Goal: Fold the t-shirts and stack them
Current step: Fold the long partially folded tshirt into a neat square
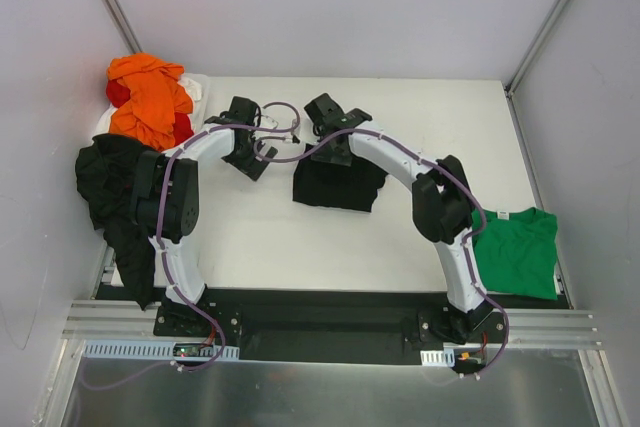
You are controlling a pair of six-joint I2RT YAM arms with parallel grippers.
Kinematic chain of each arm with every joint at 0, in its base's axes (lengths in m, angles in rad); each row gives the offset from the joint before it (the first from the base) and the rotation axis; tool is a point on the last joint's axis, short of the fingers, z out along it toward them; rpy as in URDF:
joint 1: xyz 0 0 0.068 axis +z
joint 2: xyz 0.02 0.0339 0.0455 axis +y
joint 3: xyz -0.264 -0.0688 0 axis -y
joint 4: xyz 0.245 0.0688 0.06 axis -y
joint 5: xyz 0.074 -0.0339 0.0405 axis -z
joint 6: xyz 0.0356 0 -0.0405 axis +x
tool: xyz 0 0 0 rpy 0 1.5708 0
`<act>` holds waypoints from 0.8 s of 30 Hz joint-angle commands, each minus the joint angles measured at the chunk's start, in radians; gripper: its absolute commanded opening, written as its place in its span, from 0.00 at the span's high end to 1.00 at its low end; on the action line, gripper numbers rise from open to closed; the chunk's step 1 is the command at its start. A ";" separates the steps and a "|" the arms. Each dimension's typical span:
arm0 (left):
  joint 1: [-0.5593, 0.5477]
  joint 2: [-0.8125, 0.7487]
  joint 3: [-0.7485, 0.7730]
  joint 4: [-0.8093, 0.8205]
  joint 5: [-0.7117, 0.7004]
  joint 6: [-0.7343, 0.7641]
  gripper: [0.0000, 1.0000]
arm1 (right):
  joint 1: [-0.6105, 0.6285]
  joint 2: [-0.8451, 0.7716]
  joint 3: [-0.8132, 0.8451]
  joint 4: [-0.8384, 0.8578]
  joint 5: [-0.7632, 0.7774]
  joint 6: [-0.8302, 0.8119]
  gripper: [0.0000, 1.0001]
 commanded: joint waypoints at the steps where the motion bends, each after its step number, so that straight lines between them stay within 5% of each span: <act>1: 0.001 -0.048 -0.003 0.000 0.023 0.003 0.01 | -0.017 -0.016 0.048 0.013 0.045 -0.018 0.26; 12: -0.001 -0.069 -0.003 0.000 0.014 0.000 0.01 | -0.004 -0.111 0.044 -0.033 0.054 0.005 0.26; 24: 0.001 -0.088 -0.010 -0.002 0.013 -0.007 0.01 | 0.048 -0.236 -0.145 -0.012 0.022 0.074 0.27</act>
